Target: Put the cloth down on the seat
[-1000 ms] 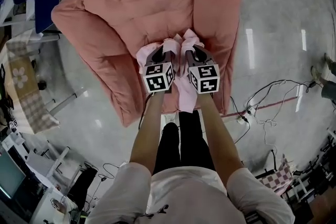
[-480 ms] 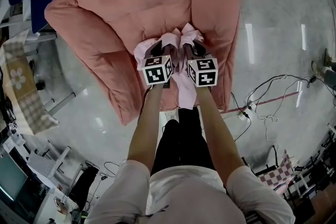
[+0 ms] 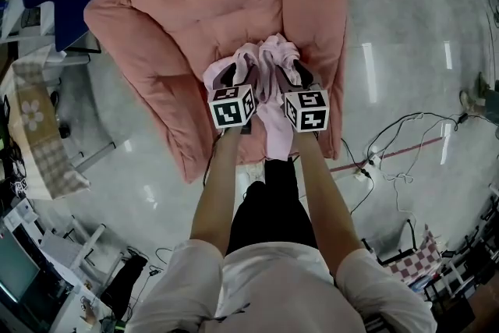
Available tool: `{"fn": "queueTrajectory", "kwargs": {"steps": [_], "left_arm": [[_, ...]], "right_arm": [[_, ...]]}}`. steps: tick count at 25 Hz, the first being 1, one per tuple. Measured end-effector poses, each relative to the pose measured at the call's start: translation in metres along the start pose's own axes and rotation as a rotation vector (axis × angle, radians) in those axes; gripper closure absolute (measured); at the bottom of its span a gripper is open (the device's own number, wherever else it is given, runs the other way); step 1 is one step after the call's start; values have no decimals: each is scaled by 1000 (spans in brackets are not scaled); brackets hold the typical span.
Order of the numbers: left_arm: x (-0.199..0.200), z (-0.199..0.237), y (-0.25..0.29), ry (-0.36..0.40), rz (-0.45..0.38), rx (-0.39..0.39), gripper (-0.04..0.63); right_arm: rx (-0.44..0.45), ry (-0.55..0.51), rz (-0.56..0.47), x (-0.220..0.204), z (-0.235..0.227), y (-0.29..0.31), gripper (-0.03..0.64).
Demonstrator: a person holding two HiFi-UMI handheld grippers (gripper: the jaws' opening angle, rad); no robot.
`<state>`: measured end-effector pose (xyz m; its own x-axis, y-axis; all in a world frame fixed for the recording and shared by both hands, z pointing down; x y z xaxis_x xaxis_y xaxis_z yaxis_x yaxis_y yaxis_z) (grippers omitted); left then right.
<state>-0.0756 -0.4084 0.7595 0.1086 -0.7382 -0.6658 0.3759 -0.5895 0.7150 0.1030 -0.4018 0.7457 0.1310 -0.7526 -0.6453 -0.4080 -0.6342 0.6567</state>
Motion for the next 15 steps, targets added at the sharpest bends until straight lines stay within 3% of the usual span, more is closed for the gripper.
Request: {"fn": "queueTrajectory", "kwargs": {"steps": [15], "left_arm": [[31,-38,-159,82,-249,34,374]], "right_arm": [[39,-54,-228,27,76,-138,428]]}}
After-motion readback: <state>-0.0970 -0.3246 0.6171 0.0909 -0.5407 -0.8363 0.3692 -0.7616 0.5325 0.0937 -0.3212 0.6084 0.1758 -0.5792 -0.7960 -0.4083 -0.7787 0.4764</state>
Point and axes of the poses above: the fingertips, and each gripper's own axes: y forward along the fingers, z to its left, x out of its top, the point moved 9 cm from there along -y, backward along the fingers, and after that the axes turned 12 degrees about y, right-handed, at the moved point
